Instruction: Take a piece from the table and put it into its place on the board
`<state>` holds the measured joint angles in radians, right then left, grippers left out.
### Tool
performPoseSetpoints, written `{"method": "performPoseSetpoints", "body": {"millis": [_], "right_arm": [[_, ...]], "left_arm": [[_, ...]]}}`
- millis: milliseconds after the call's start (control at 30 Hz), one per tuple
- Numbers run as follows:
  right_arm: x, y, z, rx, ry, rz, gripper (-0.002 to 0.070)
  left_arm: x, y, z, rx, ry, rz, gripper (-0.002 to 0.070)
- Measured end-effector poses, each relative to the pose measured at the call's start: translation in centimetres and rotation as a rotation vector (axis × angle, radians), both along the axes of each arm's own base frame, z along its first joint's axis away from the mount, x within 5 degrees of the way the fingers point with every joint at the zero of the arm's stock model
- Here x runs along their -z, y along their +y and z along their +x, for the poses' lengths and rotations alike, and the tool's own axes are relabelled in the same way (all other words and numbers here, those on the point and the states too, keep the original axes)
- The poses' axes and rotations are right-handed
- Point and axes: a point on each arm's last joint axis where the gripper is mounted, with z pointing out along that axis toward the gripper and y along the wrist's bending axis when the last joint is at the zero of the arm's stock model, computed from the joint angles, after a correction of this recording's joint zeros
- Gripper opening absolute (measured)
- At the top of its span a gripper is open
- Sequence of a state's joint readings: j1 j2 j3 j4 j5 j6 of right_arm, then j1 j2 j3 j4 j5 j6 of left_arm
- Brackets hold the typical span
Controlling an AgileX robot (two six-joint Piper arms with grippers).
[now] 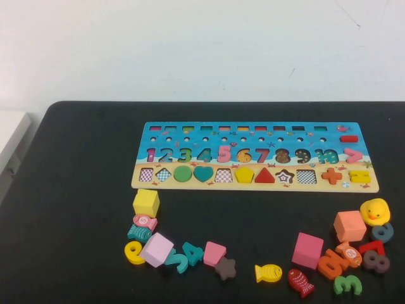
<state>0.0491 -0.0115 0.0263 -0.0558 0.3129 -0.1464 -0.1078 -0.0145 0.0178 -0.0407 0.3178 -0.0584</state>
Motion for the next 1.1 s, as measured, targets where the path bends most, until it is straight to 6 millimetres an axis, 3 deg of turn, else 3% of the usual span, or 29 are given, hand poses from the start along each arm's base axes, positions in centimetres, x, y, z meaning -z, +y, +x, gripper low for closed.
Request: {"method": "performPoseSetpoints", "body": {"millis": [1100], "right_arm": [[0.25,-0.39,-0.13,0.1,0.039,0.103,0.0019]], "left_arm": [[0.0,0.0,0.0,-0.001,0.0,-0.002,-0.0001]]}}
